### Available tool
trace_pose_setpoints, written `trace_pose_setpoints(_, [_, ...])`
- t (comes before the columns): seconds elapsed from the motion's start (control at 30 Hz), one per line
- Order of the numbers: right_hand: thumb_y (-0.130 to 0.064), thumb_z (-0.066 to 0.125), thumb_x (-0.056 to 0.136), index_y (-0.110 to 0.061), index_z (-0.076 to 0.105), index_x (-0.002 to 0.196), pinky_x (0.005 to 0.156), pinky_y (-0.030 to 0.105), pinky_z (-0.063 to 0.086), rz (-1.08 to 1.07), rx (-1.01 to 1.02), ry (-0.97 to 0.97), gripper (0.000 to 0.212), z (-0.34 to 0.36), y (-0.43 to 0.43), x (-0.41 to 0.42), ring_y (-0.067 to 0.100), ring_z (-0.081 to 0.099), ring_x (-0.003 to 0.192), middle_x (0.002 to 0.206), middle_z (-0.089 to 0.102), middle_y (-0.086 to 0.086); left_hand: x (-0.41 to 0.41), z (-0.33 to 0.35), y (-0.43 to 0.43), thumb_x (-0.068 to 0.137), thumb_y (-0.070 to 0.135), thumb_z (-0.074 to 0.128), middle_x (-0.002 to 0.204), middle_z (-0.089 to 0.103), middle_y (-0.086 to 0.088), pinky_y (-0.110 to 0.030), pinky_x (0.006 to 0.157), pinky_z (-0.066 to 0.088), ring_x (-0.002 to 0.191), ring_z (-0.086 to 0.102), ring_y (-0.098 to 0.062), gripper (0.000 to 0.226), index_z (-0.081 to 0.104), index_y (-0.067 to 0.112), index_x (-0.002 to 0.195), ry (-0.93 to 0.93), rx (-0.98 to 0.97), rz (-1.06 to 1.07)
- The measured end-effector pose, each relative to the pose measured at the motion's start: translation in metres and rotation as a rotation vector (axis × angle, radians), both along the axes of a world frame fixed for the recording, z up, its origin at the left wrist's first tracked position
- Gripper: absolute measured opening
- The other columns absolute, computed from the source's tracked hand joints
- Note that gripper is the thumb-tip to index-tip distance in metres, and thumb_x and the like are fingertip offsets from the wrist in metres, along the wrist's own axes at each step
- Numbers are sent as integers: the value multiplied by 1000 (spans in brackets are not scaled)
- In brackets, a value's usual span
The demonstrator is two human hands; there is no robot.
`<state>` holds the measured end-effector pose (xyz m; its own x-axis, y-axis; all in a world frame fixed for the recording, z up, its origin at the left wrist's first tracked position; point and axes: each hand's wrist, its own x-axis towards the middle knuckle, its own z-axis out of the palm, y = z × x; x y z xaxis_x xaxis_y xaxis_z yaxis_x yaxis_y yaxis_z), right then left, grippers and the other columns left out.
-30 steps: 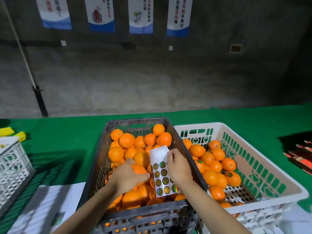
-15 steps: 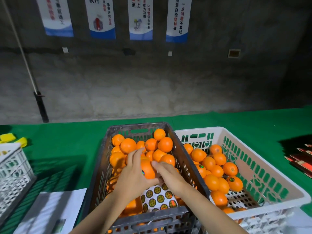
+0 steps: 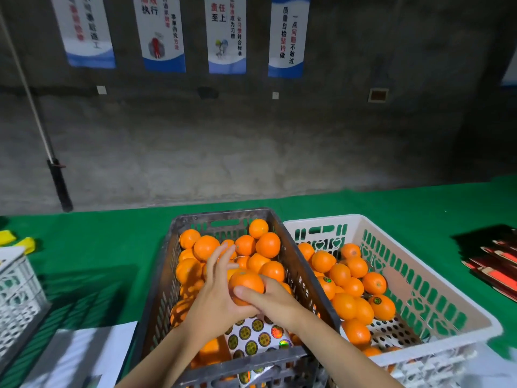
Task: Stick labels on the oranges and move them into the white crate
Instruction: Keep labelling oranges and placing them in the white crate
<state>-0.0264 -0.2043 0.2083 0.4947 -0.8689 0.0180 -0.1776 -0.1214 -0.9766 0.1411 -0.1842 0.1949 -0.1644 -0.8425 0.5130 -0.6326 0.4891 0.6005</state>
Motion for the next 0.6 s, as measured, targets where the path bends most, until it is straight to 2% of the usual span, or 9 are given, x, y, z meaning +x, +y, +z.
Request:
trace_pose_setpoints(0.07, [-57, 66, 85, -38, 71, 112, 99, 39, 53, -103, -78, 39, 33, 0, 0, -3, 6, 68, 103, 110, 74, -10, 0, -2, -3, 56, 71, 77, 155, -2, 22, -33, 107, 41, 140, 28, -5, 125, -1, 46, 150, -8, 127, 60])
trace_pose_setpoints(0.13, [-60, 64, 85, -49, 71, 101, 96, 37, 53, -179, -160, 65, 21, -1, 1, -5, 1, 67, 100, 107, 73, -16, -2, -4, -5, 55, 82, 66, 155, 8, 17, -40, 115, 28, 143, 22, -13, 123, 5, 38, 152, -125, 306, 119])
trace_pose_setpoints(0.2, [-63, 60, 85, -53, 70, 97, 94, 34, 54, -227, -209, 71, 18, -1, 3, -6, 0, 67, 97, 103, 73, -17, -4, -6, -6, 57, 88, 57, 146, 30, 16, -38, 113, 30, 136, 33, -10, 110, 22, 37, 147, -185, 404, 106])
trace_pose_setpoints(0.23, [-63, 59, 86, -50, 71, 97, 92, 33, 54, -246, -213, 61, 21, -1, 3, -6, 0, 67, 96, 101, 73, -16, -3, -7, -7, 59, 89, 58, 139, 40, 20, -37, 110, 36, 130, 41, -5, 100, 32, 38, 142, -145, 428, 69])
trace_pose_setpoints(0.3, [-61, 57, 90, -41, 73, 95, 84, 30, 54, -291, -197, 33, 25, 0, 1, -7, 1, 68, 90, 95, 74, -12, -1, -7, -7, 64, 82, 65, 122, 60, 23, -37, 99, 48, 114, 56, 1, 76, 50, 40, 125, -3, 476, -14])
trace_pose_setpoints(0.4, [-58, 55, 94, -39, 71, 90, 74, 22, 48, -351, -187, 24, 26, 2, 0, -8, 0, 68, 84, 87, 73, -13, 1, -7, -6, 66, 69, 74, 94, 71, 11, -46, 83, 55, 90, 68, -7, 56, 61, 28, 102, 114, 520, -40])
trace_pose_setpoints(0.53, [-62, 54, 92, -21, 73, 96, 83, 31, 53, -371, -155, 1, 45, -3, -4, -8, 6, 68, 88, 92, 74, -2, 1, -8, -8, 75, 44, 79, 85, 70, 0, -48, 77, 55, 79, 68, -14, 34, 61, 23, 95, 169, 525, -29])
trace_pose_setpoints(0.6, [-67, 53, 86, -21, 71, 102, 89, 33, 52, -431, -171, -11, 51, -1, -6, -6, 7, 66, 96, 102, 71, -3, 3, -11, -11, 81, 34, 78, 84, 71, -4, -47, 77, 54, 78, 69, -15, 26, 59, 22, 95, 181, 530, -1])
